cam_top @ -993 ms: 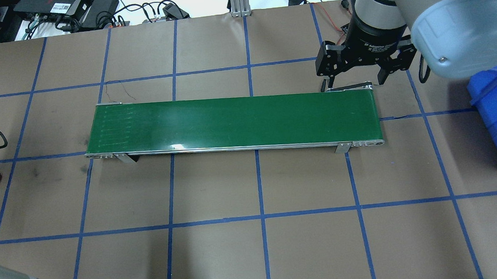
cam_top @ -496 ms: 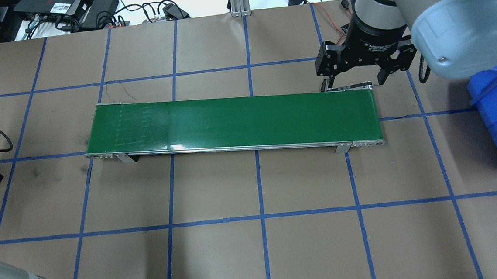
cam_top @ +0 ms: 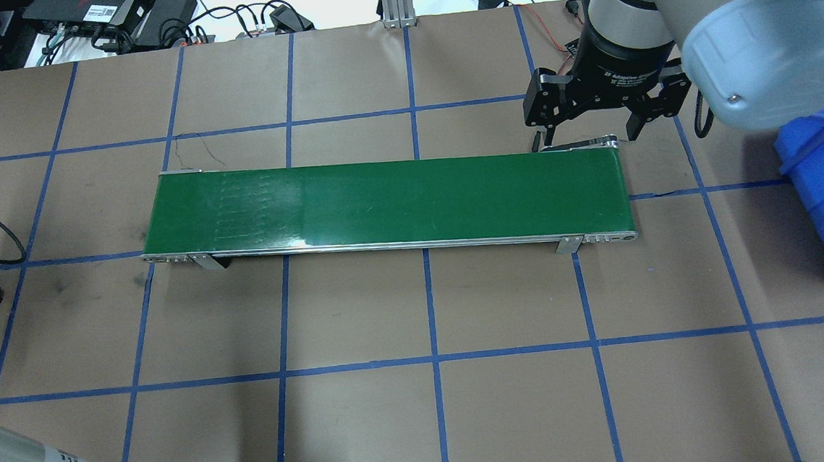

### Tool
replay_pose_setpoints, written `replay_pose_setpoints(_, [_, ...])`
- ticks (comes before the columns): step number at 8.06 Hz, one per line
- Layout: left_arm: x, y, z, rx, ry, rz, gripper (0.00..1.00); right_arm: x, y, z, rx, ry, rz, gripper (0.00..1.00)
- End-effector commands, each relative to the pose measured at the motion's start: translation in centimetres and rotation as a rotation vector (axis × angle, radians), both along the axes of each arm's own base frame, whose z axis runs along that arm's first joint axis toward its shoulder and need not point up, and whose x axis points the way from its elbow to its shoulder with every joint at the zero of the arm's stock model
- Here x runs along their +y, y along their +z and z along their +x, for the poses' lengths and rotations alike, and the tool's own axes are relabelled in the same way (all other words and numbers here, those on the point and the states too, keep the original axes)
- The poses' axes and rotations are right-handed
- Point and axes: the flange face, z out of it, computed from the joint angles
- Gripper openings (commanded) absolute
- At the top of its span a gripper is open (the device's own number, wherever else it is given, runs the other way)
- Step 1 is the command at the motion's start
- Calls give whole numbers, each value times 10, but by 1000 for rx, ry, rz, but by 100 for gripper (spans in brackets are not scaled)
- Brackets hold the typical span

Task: Move capacitor from left to right
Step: 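Lower the left gripper over the brown capacitor and close on it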

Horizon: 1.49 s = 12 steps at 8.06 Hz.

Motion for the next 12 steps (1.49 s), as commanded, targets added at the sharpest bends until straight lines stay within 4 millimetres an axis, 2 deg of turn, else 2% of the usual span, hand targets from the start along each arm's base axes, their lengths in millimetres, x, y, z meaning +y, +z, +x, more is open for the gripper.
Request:
replay_pose_setpoints(1, [1,-9,6,-19,-40,14,70,0,0,0,0,0,0,100])
replay_pose_setpoints(2, [2,-9,7,-17,-37,14,70,0,0,0,-2,0,-3,100])
replay_pose_setpoints(3, [1,-9,5,-15,-36,10,57,0,0,0,-1,0,0,100])
replay_pose_setpoints(4, [1,-9,5,-14,-36,9,40,0,0,0,-2,0,-1,100])
replay_pose_setpoints(5, [1,-10,6,-11,-45,11,12,0,0,0,0,0,-1,100])
replay_pose_setpoints(6, [2,-7,6,-10,-46,15,0,0,0,0,-2,0,-3,100])
replay_pose_setpoints(7, [2,-8,6,-11,-44,17,0,0,0,0,-2,0,-3,100])
replay_pose_setpoints(9, [6,28,-1,-4,-36,16,0,0,0,0,-2,0,-3,100])
replay_pose_setpoints(10, [0,62,-24,-15,-55,-30,0,0,0,0,-3,0,-3,100])
replay_pose_setpoints(11, [-8,93,-60,7,-35,-54,0,0,0,0,-2,0,-3,100])
replay_pose_setpoints(12, [-18,122,-107,7,17,-67,0,0,0,0,0,0,-3,100])
